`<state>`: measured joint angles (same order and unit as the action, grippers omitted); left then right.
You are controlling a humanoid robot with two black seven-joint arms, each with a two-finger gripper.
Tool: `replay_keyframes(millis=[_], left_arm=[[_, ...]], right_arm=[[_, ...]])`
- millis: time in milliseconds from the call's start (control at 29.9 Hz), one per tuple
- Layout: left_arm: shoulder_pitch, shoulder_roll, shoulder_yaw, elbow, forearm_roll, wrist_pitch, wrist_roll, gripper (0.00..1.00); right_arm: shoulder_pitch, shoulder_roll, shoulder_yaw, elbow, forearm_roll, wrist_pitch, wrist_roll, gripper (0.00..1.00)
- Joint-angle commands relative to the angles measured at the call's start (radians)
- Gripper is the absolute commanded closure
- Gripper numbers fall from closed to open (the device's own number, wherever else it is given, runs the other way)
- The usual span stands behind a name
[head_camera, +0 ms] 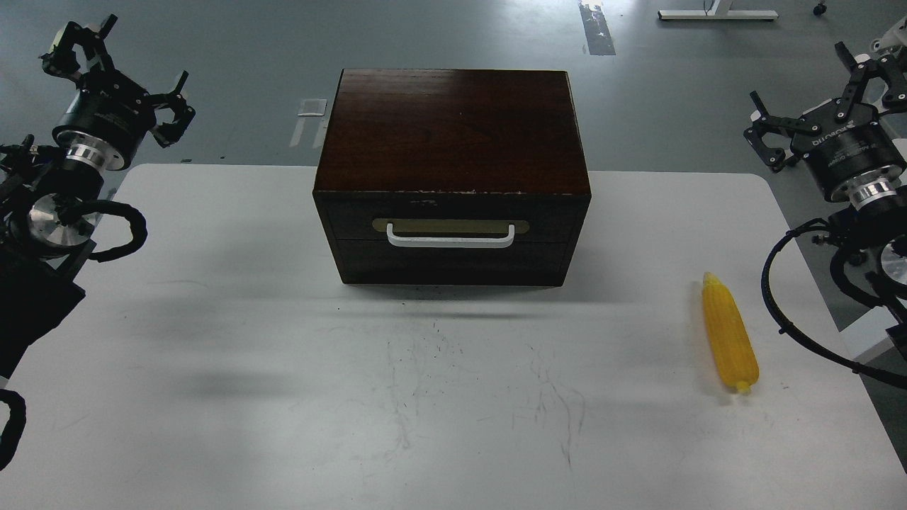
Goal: Put corn in drawer with both arms
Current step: 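Raise the left arm and swing it toward the drawer handle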
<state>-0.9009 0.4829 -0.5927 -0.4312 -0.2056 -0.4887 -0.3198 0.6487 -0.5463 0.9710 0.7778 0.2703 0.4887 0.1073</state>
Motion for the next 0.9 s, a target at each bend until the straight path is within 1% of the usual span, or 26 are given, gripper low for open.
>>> replay_keyframes(millis=[0,267,301,468,534,568,601,668,768,868], left_arm=[[-0.001,-0.001,-0.001,0.0,-0.002,0.0,0.001,0.02],[-0.007,0.005,0.001,0.0,0.001,0.0,0.001,0.02],[-0.006,0.008,0.002,0.0,0.005,0.0,0.008,0.02],[-0.006,0.01,0.005,-0.001,0.008,0.0,0.015,0.02],[-0.001,0.01,0.007,0.002,0.008,0.0,0.011,0.02],[0.003,0.008,0.007,0.003,0.008,0.0,0.001,0.02],[0.013,0.006,0.007,0.002,0.008,0.0,-0.001,0.02],[0.045,0.005,0.005,0.0,0.008,0.0,-0.002,0.02],[0.056,0.005,0.005,0.0,0.002,0.0,0.001,0.02],[0.063,0.002,0.005,0.002,0.003,0.0,0.002,0.02]], right_arm=[[0.002,0.0,-0.005,0.002,0.0,0.0,0.0,0.0],[0.003,0.0,-0.009,0.0,-0.002,0.0,-0.001,0.0],[0.002,-0.001,-0.011,-0.003,-0.002,0.0,-0.005,0.0],[0.014,-0.001,-0.011,-0.014,-0.003,0.0,-0.014,0.0],[0.031,-0.001,-0.009,-0.023,-0.003,0.0,-0.014,0.0],[0.035,0.0,-0.008,-0.032,-0.003,0.0,-0.014,0.0],[0.035,0.002,-0.006,-0.035,-0.002,0.0,-0.014,0.0],[0.035,0.028,-0.002,-0.038,-0.002,0.0,-0.005,0.0],[0.037,0.075,0.0,-0.038,-0.003,0.0,-0.005,0.0],[0.037,0.095,-0.009,-0.048,-0.003,0.0,-0.005,0.0]])
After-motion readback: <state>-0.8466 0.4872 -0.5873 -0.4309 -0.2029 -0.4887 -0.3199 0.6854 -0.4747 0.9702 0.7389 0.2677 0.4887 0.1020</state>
